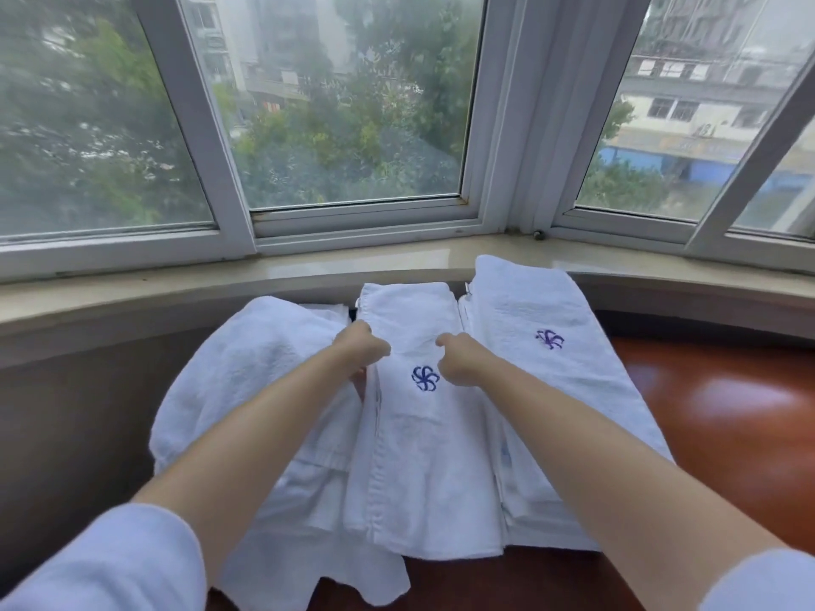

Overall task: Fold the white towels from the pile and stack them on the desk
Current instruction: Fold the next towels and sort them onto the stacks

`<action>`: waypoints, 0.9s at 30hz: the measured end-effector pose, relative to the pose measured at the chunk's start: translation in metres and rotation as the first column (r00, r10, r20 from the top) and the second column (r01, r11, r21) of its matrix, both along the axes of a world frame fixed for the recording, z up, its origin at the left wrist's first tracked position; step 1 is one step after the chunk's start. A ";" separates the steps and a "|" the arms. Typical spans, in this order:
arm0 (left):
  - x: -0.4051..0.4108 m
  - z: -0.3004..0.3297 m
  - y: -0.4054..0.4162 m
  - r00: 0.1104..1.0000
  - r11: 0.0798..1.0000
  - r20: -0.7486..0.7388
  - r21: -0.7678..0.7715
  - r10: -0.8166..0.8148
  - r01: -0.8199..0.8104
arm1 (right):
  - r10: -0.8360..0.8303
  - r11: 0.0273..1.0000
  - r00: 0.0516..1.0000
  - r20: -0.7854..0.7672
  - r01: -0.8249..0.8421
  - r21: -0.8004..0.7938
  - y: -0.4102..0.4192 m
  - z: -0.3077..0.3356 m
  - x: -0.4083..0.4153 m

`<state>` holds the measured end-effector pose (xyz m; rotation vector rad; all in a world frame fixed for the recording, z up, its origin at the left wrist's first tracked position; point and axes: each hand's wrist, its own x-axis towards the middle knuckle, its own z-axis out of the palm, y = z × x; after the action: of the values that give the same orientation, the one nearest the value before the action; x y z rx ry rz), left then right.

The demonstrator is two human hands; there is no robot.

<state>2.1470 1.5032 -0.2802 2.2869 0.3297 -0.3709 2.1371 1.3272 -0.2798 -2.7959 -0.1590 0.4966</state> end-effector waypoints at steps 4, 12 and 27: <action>0.029 -0.010 -0.002 0.996 0.996 -0.007 0.030 -0.085 0.085 | -0.072 0.997 0.997 -0.022 0.072 0.008 0.003 -0.012 0.022; 0.068 -0.030 0.005 0.996 0.988 0.087 -0.150 0.036 -0.023 | -0.264 0.958 0.964 -0.046 0.267 0.108 0.005 -0.032 0.067; 0.066 -0.016 0.008 0.989 0.984 0.000 0.099 -0.151 0.150 | -0.018 0.961 0.974 0.228 0.080 -0.264 0.017 -0.046 0.061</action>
<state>2.2132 1.5117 -0.2960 2.4175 0.1746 -0.4305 2.1984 1.3439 -0.3257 -3.1133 -0.0717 0.2016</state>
